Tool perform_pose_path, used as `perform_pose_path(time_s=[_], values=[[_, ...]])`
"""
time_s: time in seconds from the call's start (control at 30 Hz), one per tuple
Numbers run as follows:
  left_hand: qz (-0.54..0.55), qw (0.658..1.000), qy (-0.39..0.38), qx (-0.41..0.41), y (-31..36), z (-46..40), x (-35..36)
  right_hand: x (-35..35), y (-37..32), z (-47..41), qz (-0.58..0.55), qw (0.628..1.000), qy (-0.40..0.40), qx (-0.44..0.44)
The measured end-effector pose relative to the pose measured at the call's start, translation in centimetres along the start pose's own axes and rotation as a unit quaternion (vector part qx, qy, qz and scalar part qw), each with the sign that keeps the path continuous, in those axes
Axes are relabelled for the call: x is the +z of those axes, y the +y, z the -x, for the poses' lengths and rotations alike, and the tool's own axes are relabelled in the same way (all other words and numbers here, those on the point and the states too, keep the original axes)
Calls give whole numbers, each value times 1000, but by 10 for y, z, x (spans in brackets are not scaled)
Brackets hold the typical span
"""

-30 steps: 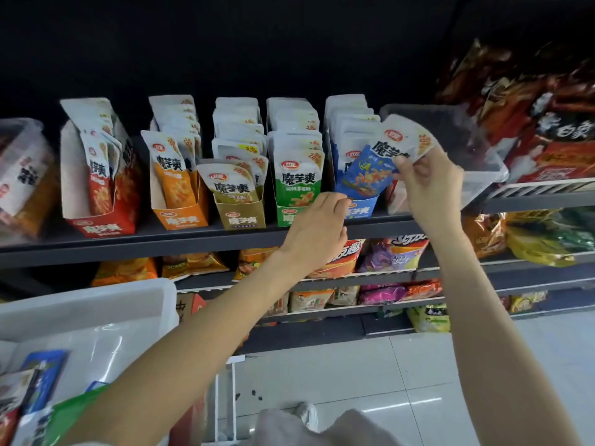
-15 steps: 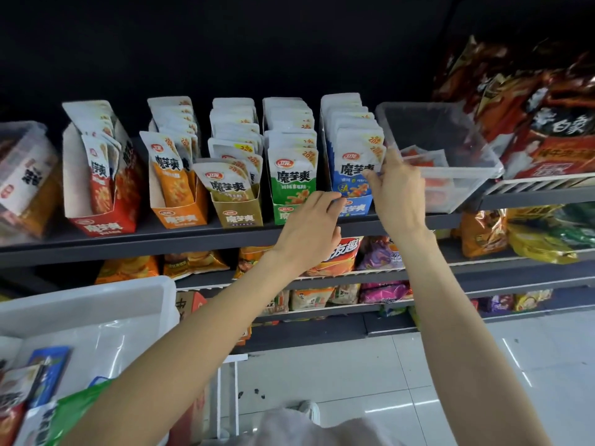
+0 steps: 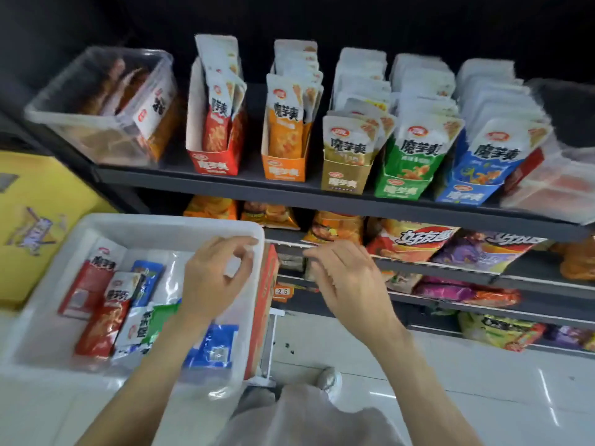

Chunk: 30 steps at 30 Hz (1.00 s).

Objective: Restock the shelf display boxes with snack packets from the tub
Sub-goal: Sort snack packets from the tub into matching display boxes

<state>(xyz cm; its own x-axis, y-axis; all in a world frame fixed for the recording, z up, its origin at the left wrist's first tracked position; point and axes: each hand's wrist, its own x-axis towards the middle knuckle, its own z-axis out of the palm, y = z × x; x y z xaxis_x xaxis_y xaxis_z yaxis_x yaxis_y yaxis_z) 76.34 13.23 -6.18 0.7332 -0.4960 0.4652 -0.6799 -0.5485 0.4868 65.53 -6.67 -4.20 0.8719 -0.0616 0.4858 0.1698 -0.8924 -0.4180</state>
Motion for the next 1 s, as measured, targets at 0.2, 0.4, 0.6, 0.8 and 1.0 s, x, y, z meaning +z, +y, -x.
perform_pose_path(time_s=[0.2, 0.4, 0.6, 0.8, 1.0], values=[[-74, 955, -121, -261, -131, 58, -51, 91, -70, -37, 1, 983, -161, -85], [-234, 893, -257, -285, -205, 71, -58, 192, -105, -65, 2, 909, -415, -38], [-269, 859, -336, -277, -226, 57, -52, 235, -113, -60, 107, 854, -506, -64], [-263, 857, -363, -253, -233, 49, -41, 239, -120, -54, 145, 851, -504, -43], [-139, 905, -352, -196, -219, 25, -39, 230, -117, -56, 26, 876, -480, 44]])
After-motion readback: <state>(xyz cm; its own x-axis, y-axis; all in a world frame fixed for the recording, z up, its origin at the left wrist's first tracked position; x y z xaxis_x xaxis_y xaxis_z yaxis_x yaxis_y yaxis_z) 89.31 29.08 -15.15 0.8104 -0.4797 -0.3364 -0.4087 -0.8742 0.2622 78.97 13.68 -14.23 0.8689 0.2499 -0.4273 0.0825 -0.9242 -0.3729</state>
